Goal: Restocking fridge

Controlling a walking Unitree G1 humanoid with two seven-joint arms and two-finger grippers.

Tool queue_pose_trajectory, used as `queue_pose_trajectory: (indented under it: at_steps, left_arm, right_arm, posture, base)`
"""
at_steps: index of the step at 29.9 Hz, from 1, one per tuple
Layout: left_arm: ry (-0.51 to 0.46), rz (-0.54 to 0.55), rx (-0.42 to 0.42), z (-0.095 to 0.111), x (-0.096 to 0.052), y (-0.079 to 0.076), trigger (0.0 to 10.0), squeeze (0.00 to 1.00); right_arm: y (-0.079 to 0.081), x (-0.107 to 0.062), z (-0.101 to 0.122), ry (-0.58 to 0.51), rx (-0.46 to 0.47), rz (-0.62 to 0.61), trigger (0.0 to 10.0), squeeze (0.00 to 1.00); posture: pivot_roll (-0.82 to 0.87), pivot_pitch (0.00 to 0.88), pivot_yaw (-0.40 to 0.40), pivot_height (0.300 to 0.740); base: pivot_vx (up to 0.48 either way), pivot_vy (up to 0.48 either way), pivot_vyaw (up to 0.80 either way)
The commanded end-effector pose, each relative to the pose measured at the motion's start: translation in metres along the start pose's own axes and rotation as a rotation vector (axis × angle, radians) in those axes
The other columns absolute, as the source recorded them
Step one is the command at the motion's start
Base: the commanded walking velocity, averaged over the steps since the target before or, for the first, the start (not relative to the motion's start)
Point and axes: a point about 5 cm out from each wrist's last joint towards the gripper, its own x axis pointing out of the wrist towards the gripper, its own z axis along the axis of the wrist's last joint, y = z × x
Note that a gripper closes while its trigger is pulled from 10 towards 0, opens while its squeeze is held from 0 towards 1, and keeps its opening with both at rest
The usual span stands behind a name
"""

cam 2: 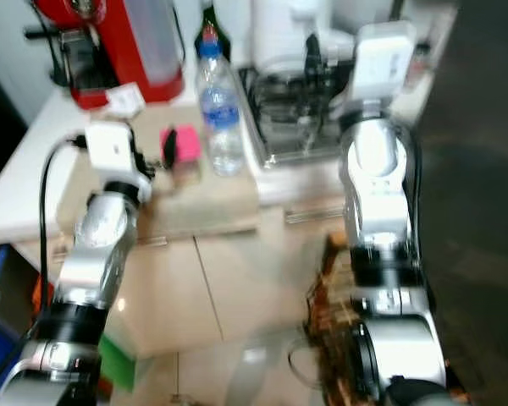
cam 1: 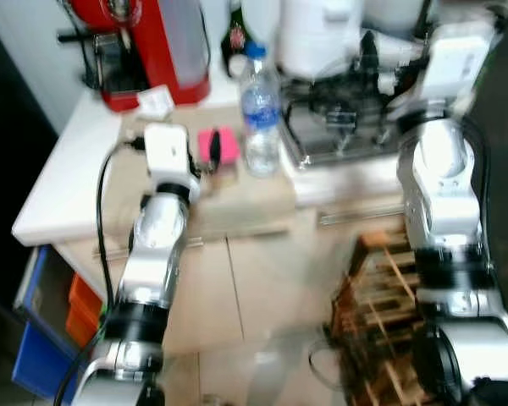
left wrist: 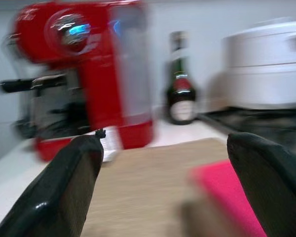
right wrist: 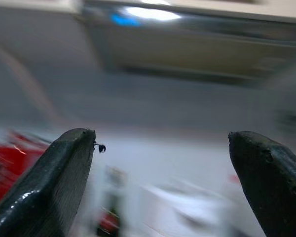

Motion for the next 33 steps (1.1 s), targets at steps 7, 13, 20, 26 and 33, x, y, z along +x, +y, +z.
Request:
queue_pose_trajectory:
  at_steps: [7, 13, 20, 26, 33]
  left_arm:
    - [-0.036, -0.003, -0.021, 0.007, -0.002, 0.001, 10.0, 0.00]
    - [-0.041, -0.005, -0.017, 0.008, -0.003, 0.003, 10.0, 0.00]
    - [-0.029, -0.011, -0.021, 0.005, -0.004, 0.001, 10.0, 0.00]
    - [-0.021, -0.007, -0.031, 0.003, -0.004, 0.001, 10.0, 0.00]
    - [-0.016, -0.004, -0.033, 0.002, -0.005, 0.001, 10.0, 0.00]
  right_arm:
    - [0.031, 0.006, -0.018, 0.137, 0.139, 0.156, 10.0, 0.00]
    - [0.035, 0.002, -0.032, 0.221, 0.149, 0.155, 10.0, 0.00]
    - [0.031, -0.003, -0.051, 0.373, 0.182, 0.119, 10.0, 0.00]
    - [0.020, -0.003, -0.057, 0.430, 0.156, 0.045, 10.0, 0.00]
    - [0.018, 0.001, -0.059, 0.433, 0.111, 0.028, 10.0, 0.00]
  posture:
    - [-0.03, 0.000, 0.055, 0.740]
    - [-0.03, 0.000, 0.055, 0.740]
    - [-0.04, 0.000, 0.048, 0.740]
    - [-0.04, 0.000, 0.042, 0.740]
    - [-0.04, 0.000, 0.036, 0.740]
  base:
    - [0.000, 0.000, 0.00]
    - [0.000, 0.000, 0.00]
    - [0.000, 0.000, 0.00]
    - [0.000, 0.000, 0.00]
    - [0.000, 0.000, 0.00]
